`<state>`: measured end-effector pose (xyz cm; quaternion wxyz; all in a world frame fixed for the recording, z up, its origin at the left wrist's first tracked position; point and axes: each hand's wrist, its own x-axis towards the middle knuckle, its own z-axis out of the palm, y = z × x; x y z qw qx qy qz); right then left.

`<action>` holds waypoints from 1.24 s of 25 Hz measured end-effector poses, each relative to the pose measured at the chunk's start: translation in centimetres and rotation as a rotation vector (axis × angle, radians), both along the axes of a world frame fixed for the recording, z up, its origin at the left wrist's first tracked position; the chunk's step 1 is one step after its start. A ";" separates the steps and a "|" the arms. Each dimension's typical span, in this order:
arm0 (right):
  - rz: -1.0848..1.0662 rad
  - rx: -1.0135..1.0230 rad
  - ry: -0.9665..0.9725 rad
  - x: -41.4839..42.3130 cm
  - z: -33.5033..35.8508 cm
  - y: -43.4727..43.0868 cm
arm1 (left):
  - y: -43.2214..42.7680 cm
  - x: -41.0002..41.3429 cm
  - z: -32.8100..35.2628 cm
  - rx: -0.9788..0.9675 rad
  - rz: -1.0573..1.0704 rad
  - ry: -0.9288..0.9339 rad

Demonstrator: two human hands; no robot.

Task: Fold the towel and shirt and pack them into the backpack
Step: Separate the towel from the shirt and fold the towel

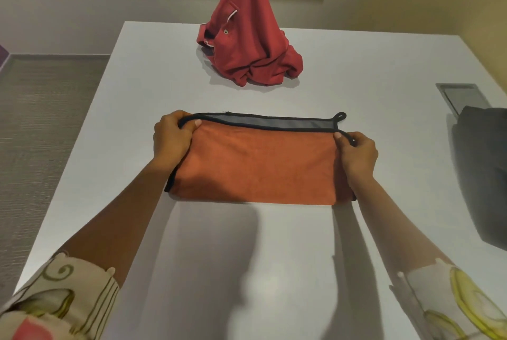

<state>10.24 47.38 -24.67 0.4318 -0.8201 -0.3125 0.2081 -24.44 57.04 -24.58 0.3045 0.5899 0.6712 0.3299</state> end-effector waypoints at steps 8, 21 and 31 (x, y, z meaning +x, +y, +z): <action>0.053 0.019 -0.189 0.5 -0.3 4.2 | 3.2 0.6 -1.5 0.226 -0.063 0.548; 0.059 -0.158 -0.655 -1.1 -2.1 4.9 | 3.0 2.5 -3.1 0.328 -0.095 0.846; 0.600 -0.357 -0.772 -8.7 -5.4 3.6 | -3.2 5.2 -5.7 0.203 -0.471 0.781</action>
